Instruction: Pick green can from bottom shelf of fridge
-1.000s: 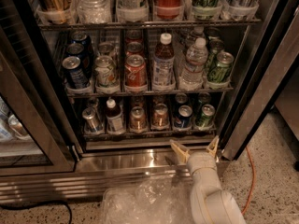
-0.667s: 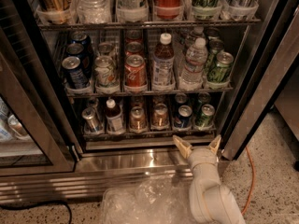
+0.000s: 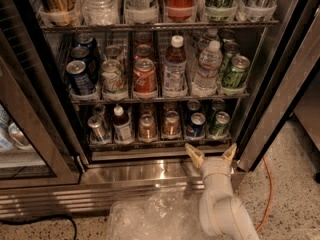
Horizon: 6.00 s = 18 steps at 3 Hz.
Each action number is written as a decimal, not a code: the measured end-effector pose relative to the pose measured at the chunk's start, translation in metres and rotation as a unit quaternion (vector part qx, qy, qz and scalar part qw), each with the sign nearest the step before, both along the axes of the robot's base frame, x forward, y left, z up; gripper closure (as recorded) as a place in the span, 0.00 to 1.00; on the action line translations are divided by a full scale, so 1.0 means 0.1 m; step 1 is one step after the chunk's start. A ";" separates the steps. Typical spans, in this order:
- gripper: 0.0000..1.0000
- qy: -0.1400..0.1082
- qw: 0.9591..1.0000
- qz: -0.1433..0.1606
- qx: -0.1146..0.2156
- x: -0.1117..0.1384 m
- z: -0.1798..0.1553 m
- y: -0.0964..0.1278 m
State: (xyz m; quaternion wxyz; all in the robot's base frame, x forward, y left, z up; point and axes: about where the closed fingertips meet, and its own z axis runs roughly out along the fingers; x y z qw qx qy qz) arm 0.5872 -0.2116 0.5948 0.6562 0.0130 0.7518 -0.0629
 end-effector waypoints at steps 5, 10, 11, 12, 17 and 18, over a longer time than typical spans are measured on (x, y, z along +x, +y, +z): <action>0.01 -0.021 0.996 -0.080 -0.017 0.29 0.06 -0.36; 0.23 -0.023 0.996 -0.085 -0.022 0.41 0.12 -0.38; 0.27 -0.023 0.996 -0.085 -0.022 0.41 0.12 -0.38; 0.27 -0.022 0.995 -0.098 -0.026 0.74 0.15 -0.35; 0.60 -0.012 0.988 -0.152 -0.020 1.21 0.17 -0.54; 0.83 -0.012 0.988 -0.152 -0.020 1.21 0.17 -0.54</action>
Offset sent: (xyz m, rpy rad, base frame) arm 0.0136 -0.0121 -0.0015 0.0082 -0.0116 -0.0754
